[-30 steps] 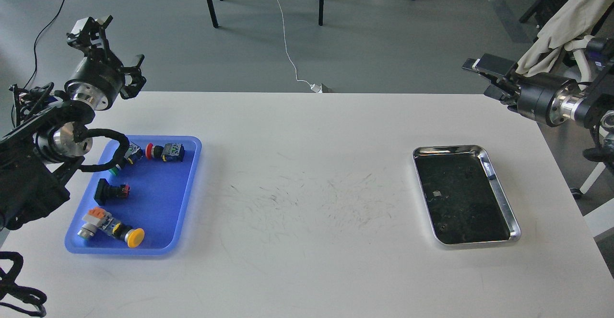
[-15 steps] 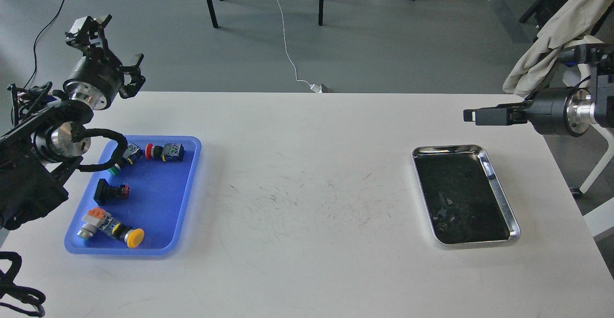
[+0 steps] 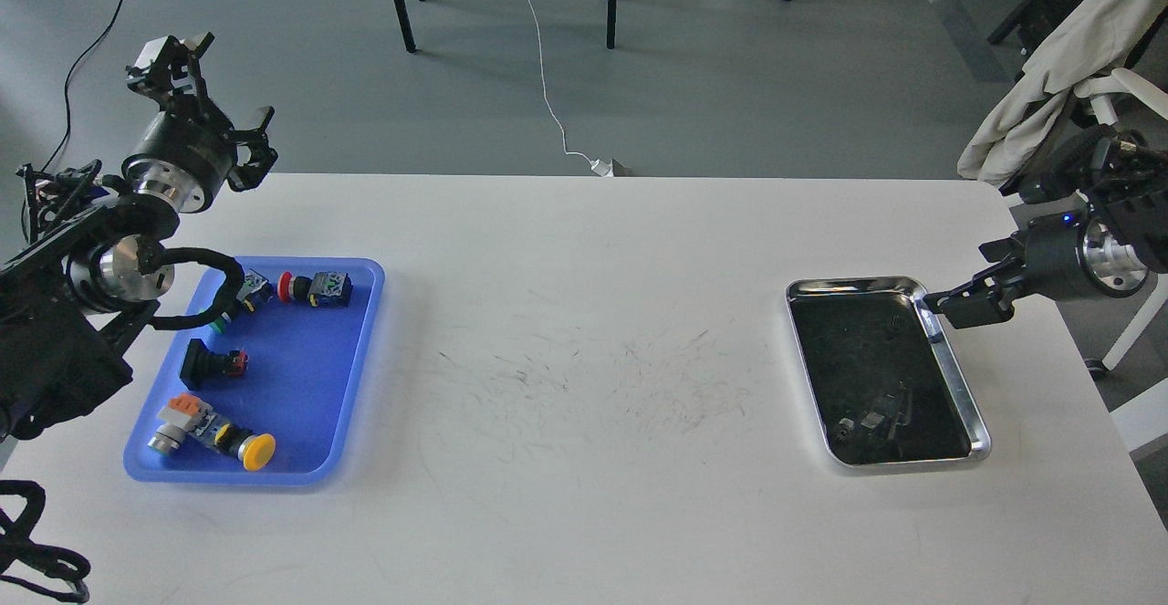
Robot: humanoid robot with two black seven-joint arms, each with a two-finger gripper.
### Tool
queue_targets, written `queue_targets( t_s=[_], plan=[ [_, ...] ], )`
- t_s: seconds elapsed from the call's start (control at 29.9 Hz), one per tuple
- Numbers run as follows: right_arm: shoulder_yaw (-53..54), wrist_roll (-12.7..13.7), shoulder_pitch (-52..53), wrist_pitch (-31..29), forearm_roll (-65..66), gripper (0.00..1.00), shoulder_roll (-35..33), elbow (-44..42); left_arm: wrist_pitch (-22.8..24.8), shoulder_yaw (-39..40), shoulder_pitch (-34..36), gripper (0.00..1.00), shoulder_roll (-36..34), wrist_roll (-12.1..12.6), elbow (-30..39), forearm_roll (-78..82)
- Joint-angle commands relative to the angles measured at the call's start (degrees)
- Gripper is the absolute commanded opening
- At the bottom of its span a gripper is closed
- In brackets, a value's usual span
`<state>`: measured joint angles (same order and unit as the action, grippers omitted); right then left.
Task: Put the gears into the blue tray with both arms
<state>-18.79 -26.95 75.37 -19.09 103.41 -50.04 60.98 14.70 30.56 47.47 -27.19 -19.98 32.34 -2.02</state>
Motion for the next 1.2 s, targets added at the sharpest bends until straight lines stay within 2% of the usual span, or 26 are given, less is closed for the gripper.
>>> queue_targets(
  t_s=[0.0, 0.67, 0.94, 1.17],
  plan=[
    [-1.95, -0.65, 0.13, 0.28, 3.72, 0.98, 1.70, -1.82, 0.68, 0.03, -0.01, 0.98, -0.05, 0.03, 0.01, 0.00],
    [-9.95, -1.05, 0.39, 1.07, 5.75, 0.98, 16.29, -10.53, 4.54, 0.38, -0.18, 0.98, -2.69, -0.32, -1.40, -0.35],
    [-14.17, -1.05, 0.66, 2.30, 5.84, 0.98, 17.61, -16.68, 4.99, 0.38, -0.18, 0.98, -2.78, -0.32, -1.58, -0.35],
    [-13.73, -1.05, -1.01, 2.83, 4.52, 0.93, 18.49, -17.65, 5.07, 0.38, -0.89, 0.98, -2.87, -0.32, -1.58, -0.35]
  ],
)
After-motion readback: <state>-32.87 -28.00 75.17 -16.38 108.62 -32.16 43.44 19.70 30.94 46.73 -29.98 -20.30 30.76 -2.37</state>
